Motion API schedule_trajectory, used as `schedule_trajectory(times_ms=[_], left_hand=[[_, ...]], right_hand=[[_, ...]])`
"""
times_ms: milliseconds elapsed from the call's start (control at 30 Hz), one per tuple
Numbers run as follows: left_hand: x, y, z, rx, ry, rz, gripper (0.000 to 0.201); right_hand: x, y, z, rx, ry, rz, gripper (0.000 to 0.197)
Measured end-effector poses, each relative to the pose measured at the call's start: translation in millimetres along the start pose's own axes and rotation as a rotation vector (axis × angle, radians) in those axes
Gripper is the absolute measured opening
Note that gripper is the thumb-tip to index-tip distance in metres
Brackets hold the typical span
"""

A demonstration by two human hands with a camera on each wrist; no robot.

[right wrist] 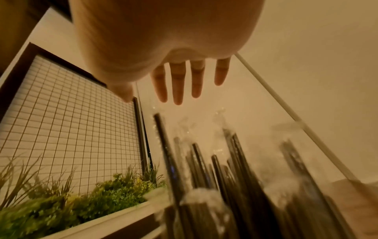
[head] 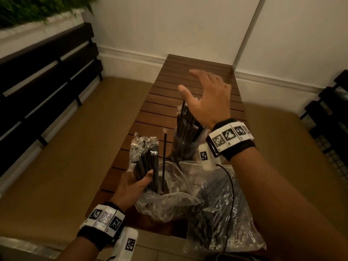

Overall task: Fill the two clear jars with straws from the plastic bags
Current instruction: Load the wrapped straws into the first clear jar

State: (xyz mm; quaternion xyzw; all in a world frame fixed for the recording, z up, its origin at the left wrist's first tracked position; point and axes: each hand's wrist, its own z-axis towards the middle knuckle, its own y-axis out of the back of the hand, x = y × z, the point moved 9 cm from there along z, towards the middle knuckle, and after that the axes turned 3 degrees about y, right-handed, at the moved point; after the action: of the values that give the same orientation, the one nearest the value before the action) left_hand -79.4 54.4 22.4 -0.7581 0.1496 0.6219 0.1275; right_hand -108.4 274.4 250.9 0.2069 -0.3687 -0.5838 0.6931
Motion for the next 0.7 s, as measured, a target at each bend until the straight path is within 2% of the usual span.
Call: schedule_trajectory(times_ms=[67, 200, 267, 367, 467, 600, 633, 700], left_hand=[[0.3, -0.8, -0.1, 0.002, 0.011, -0.019, 0.017], [-2.2, 0.0, 0.0, 0.007, -0.016, -0.007, 0.017], [-2.6, 1.3, 0.2, 0.002, -0.024, 0.013, 0.017], [-1.3, 2.1, -0.3, 0.009, -0.026, 0.031, 0.016], [0.3, 0.8, -0.4, 0.022, -0.018, 0.024, 0.016], [-3.3, -0.5, -3.5, 0.042, -0.024, -0.009, 0.017], [-3.8, -0.9, -3.2, 0.05, -0.021, -0.006, 0.016], [-1.9, -0.3, -2.9, 0.06, -0.009, 0.003, 0.019]], right_hand=[[4.8, -6.9, 9.4, 0.056, 0.049, -0.009, 0.041], [-12.1, -72.5, -10.5, 0.445, 0.037, -0.053, 0.04], [-20.4, -91.7, -28.3, 0.513, 0.037, -0.073, 0.039], [-21.8, -90.1, -34.9, 0.48, 0.016, -0.055, 0.042], [-22.2, -73.3, -32.5, 0.372, -0.039, -0.092, 0.048], [-28.1, -80.9, -48.5, 0.47, -0.103, -0.088, 0.052], [-25.7, -76.2, -50.6, 0.429, -0.096, -0.088, 0.052], [-5.3, -51.2, -55.0, 0.213, -0.04, -0.051, 0.046]])
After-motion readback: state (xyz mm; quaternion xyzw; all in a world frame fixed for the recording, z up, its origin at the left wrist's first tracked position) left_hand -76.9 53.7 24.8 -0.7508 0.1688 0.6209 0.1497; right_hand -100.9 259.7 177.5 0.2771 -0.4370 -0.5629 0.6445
